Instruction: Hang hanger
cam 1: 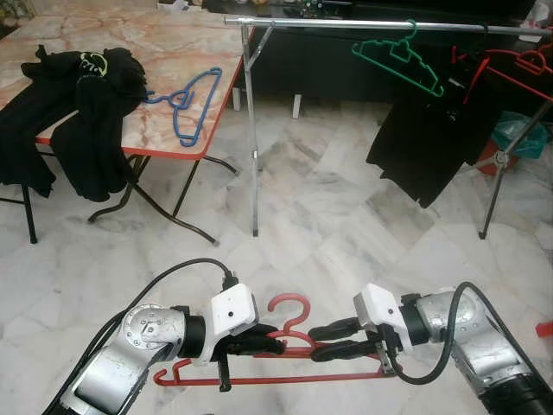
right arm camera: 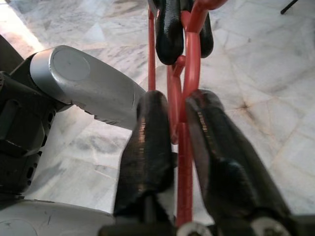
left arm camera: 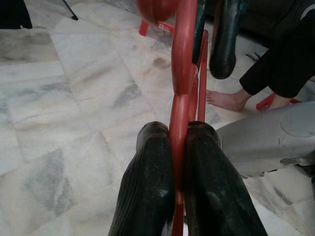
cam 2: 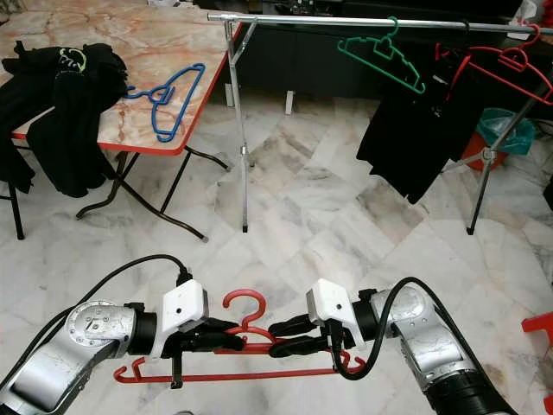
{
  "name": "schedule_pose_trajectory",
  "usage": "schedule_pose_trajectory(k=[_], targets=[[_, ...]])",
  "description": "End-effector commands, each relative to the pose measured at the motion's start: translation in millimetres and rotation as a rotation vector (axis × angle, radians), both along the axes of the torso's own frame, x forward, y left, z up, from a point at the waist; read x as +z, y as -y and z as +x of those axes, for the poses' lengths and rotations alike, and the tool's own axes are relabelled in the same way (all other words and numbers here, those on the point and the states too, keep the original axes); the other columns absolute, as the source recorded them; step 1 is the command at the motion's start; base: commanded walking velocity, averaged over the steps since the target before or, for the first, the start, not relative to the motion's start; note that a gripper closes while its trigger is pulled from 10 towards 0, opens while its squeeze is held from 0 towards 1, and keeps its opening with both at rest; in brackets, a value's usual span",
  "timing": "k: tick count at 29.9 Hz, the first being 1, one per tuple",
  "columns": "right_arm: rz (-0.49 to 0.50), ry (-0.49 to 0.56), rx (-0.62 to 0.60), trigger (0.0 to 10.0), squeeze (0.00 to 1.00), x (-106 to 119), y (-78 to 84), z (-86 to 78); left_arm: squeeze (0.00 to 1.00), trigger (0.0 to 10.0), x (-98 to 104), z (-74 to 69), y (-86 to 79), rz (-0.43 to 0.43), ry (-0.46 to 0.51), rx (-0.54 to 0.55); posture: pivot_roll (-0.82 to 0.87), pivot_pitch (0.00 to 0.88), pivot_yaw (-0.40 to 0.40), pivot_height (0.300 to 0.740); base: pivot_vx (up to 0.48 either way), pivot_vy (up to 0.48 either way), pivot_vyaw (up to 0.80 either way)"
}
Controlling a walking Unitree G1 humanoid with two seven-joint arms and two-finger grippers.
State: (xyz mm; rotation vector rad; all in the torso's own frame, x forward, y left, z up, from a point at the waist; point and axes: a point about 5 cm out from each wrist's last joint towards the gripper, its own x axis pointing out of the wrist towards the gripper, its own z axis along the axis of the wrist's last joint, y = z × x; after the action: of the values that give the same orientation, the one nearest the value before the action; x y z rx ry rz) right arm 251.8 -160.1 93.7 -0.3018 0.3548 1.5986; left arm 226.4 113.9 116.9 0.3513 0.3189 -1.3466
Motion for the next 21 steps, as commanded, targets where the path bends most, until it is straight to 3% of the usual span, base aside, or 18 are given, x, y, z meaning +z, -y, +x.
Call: schedule_pose_trajectory(k=[1, 4, 5, 7, 8, 9, 10, 12, 14, 15, 16, 18, 19, 21], targets=[[-0.032, -0.020, 0.046, 0.0, 0.00, -8.6, -4.9, -8.0, 0.00, 10.0, 17.4, 5.0, 3.4, -0.052, 0.060, 0.006, 0.04, 0.114, -0.053, 0.740, 0.000, 0.000, 0.00], [-0.036, -0.019, 0.036, 0.0, 0.00, -10.6, -5.5, -7.6, 0.00, 10.0, 17.5, 5.6, 3.4, -0.053, 0.062, 0.008, 0.04, 0.113, -0.054, 0.740, 0.000, 0.000, 0.00], [-0.041, -0.004, 0.034, 6.6, 0.00, -10.9, -6.2, -7.5, 0.00, 10.0, 17.8, 6.0, 3.4, -0.055, 0.062, 0.010, 0.04, 0.114, -0.053, 0.740, 0.000, 0.000, 0.00], [-0.039, -0.007, 0.030, 7.0, 0.00, -11.3, -6.4, -7.6, 0.00, 10.0, 17.9, 6.1, 3.5, -0.058, 0.062, 0.011, 0.04, 0.114, -0.053, 0.740, 0.000, 0.000, 0.00], [-0.036, -0.010, 0.029, 8.4, 0.00, -11.2, -6.4, -7.6, 0.00, 10.0, 17.8, 6.1, 3.4, -0.058, 0.061, 0.012, 0.04, 0.114, -0.053, 0.740, 0.000, 0.000, 0.00], [-0.030, -0.014, 0.023, 9.2, 0.67, -10.6, -6.4, -6.8, 0.00, 10.0, 17.7, 6.3, 3.3, -0.058, 0.062, 0.013, 0.04, 0.115, -0.054, 0.740, 0.000, 0.000, 0.00], [-0.022, -0.017, 0.016, 9.3, 1.00, -9.3, -6.6, -5.7, 0.00, 10.0, 17.8, 6.8, 2.9, -0.058, 0.062, 0.016, 0.04, 0.116, -0.053, 0.740, 0.000, 0.000, 0.00], [-0.021, -0.017, 0.017, 9.3, 1.00, -9.0, -6.7, -5.5, 0.00, 10.0, 17.9, 6.9, 2.9, -0.059, 0.063, 0.017, 0.04, 0.116, -0.053, 0.740, 0.000, 0.000, 0.00], [-0.021, -0.018, 0.023, 10.0, 1.00, -9.0, -6.9, -5.9, 0.00, 10.0, 18.3, 6.9, 3.4, -0.062, 0.062, 0.016, 0.04, 0.119, -0.054, 0.740, 0.000, 0.000, 0.00], [-0.022, -0.019, 0.027, 9.9, 1.00, -9.0, -6.9, -6.3, 0.00, 10.0, 18.5, 6.9, 3.7, -0.063, 0.062, 0.016, 0.04, 0.119, -0.054, 0.740, 0.000, 0.000, 0.00], [-0.020, -0.026, 0.034, 9.6, 0.87, -9.2, -6.7, -7.2, 0.00, 10.0, 18.6, 7.0, 4.3, -0.065, 0.061, 0.015, 0.04, 0.119, -0.054, 0.740, 0.000, 0.000, 0.00], [-0.019, -0.029, 0.035, 9.5, 0.86, -9.3, -6.8, -7.5, 0.00, 10.0, 18.7, 6.9, 4.4, -0.065, 0.061, 0.014, 0.04, 0.121, -0.053, 0.740, 0.000, 0.000, 0.00], [-0.025, -0.034, 0.043, 8.5, 0.85, -10.2, -6.9, -8.7, 0.00, 10.0, 19.2, 6.9, 4.5, -0.067, 0.060, 0.012, 0.03, 0.122, -0.052, 0.740, 0.000, 0.000, 0.00], [-0.036, -0.033, 0.046, 9.0, 0.85, -11.9, -6.9, -9.3, 0.00, 10.0, 19.4, 7.0, 4.7, -0.069, 0.060, 0.012, 0.03, 0.122, -0.052, 0.740, 0.000, 0.000, 0.00]])
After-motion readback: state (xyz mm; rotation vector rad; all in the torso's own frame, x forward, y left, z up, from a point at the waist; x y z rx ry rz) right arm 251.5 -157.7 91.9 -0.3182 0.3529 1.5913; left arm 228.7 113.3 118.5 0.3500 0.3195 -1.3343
